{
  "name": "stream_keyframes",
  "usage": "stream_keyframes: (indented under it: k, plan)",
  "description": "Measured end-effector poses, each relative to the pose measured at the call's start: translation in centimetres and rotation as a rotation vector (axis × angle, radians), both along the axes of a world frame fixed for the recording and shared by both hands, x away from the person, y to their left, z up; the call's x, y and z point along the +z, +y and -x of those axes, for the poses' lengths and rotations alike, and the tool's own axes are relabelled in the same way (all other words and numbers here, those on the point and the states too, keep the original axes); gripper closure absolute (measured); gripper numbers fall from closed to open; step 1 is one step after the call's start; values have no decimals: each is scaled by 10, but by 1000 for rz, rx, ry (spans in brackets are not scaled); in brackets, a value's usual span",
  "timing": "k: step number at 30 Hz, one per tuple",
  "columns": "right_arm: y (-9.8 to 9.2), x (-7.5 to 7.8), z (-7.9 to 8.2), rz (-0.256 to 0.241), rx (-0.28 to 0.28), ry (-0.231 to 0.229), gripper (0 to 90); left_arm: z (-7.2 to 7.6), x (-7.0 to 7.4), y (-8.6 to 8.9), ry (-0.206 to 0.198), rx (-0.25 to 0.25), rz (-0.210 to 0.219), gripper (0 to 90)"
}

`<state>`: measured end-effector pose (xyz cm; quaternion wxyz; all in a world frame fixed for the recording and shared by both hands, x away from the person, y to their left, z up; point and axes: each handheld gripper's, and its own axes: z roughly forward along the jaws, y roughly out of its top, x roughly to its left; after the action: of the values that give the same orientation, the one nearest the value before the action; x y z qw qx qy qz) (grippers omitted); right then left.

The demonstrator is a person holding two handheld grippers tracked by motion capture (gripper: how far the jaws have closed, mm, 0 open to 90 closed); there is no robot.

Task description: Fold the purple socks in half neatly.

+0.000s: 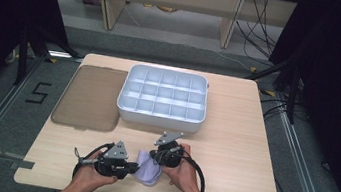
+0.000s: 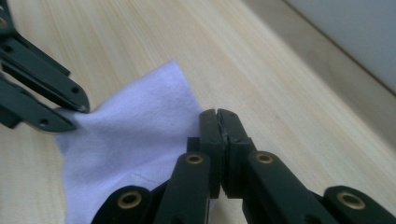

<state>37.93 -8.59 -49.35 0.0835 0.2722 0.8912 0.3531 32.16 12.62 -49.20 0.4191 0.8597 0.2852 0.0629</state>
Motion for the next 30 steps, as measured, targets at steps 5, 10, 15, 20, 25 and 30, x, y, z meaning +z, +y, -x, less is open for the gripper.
stream_keyframes:
  k: [5,10,15,20,25,30]
  plan:
    - [-17,20,13,-43,14,-26,895,0,2,3,-5,3,4,834]
    - [-32,17,32,-15,35,33,893,2,4,4,-13,8,9,834]
    - [-27,1,34,38,40,83,893,3,6,0,-30,-2,6,833]
    - [-19,-3,33,33,58,79,893,4,8,-5,-41,-7,24,831]
    - [-17,-3,32,39,76,81,893,6,9,-17,-56,-37,31,831]
    - [-17,-4,32,29,68,102,893,6,4,-30,-60,-70,9,826]
